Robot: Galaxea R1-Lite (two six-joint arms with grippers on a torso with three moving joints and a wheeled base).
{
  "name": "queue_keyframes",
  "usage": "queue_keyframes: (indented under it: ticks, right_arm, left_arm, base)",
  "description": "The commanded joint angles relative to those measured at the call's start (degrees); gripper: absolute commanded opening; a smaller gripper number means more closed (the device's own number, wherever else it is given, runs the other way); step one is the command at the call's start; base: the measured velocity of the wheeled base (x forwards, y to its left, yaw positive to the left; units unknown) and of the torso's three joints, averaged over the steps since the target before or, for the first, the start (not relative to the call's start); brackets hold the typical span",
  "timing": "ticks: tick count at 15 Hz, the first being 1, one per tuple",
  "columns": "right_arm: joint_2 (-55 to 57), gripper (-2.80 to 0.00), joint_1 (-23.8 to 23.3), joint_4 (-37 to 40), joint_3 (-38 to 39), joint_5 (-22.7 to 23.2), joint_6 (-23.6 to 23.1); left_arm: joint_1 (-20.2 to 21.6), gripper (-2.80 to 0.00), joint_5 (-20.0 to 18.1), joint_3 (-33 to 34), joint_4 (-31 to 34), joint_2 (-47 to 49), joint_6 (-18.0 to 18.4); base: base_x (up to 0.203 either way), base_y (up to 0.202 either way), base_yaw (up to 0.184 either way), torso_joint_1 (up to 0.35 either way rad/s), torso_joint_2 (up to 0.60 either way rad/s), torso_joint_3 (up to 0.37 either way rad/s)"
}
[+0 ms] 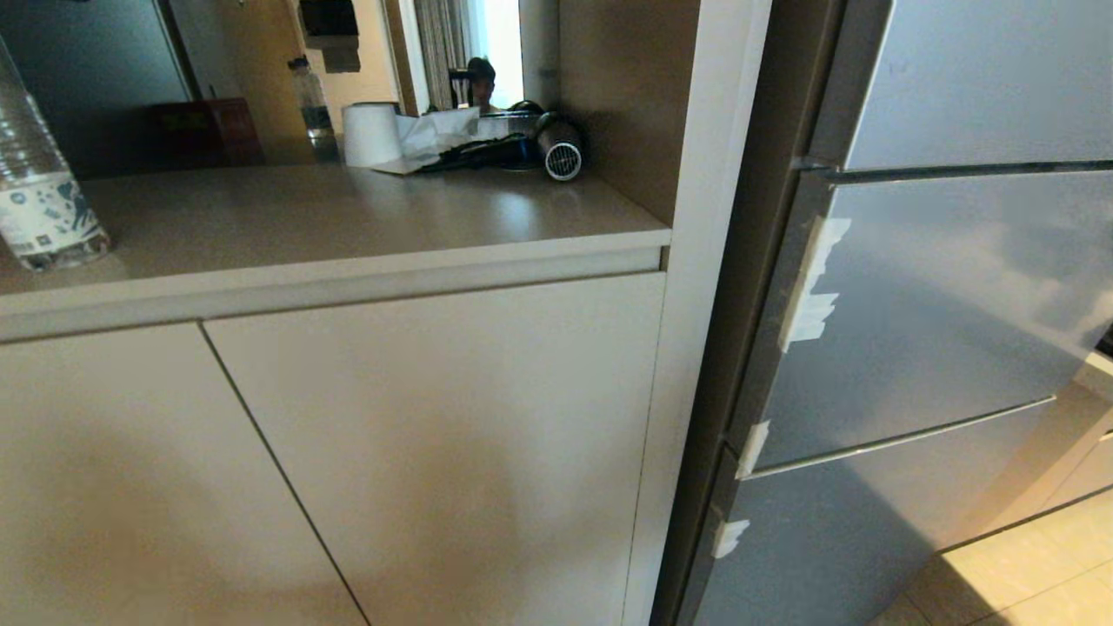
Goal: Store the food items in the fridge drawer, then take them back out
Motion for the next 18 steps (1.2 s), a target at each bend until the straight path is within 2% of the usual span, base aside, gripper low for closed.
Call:
queue_keyframes:
  ticks: [1, 15, 18]
  right_arm:
    - [0.07, -2.8, 0.01, -0.04, 1.76, 0.0, 0.0]
    - [0.07, -2.8, 0.01, -0.04, 1.76, 0.0, -0.09]
    - [0.07, -2.8, 0.01, -0.04, 1.76, 0.0, -0.09]
  left_arm:
    - [0.0, -2.8, 0.01, -0.02, 0.01, 0.09, -0.01]
    - [0.0, -2.8, 0.01, -0.02, 0.01, 0.09, -0.01]
    - [-0.07, -2.8, 0.01, -0.02, 0.01, 0.09, -0.01]
  base:
    - [0.0, 0.0, 0.0, -0.227, 0.55, 0.321]
    - [0.0, 0.0, 0.0, -0.183, 0.51, 0.328]
    - [0.0, 0.0, 0.0, -0.059, 0.22, 0.156]
